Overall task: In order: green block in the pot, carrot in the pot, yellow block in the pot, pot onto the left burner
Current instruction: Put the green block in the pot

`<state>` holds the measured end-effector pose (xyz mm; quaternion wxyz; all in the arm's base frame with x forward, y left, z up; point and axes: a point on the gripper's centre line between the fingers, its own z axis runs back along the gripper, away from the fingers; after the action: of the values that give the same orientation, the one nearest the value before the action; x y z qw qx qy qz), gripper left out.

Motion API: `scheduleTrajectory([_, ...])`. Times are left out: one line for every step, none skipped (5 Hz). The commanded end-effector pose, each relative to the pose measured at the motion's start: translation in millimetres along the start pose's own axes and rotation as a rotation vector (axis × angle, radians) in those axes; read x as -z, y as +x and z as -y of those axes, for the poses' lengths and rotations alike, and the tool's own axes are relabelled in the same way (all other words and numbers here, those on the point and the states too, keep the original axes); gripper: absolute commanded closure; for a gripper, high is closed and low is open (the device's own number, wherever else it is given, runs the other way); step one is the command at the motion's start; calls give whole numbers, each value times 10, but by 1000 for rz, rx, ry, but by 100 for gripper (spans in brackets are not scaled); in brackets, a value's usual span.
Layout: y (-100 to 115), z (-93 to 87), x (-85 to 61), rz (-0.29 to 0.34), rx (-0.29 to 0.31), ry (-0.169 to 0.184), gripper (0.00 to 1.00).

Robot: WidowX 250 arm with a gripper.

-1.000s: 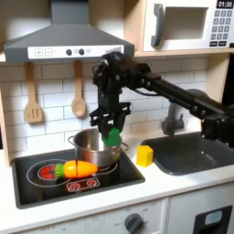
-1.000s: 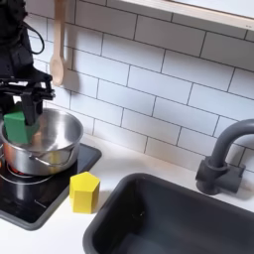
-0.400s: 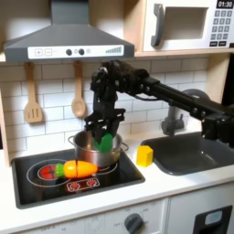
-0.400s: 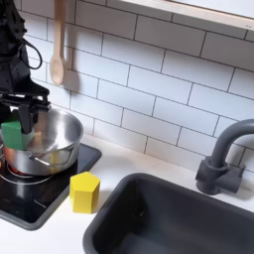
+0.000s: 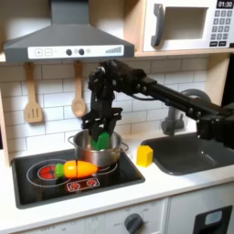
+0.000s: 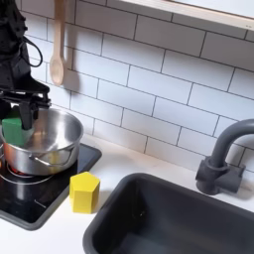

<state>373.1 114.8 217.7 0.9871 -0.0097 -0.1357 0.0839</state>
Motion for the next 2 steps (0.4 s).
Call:
scheduleTrajectory([52,7,16,5,-4,-15,100])
scheduleTrajectory([50,29,16,1,-9,-37,100])
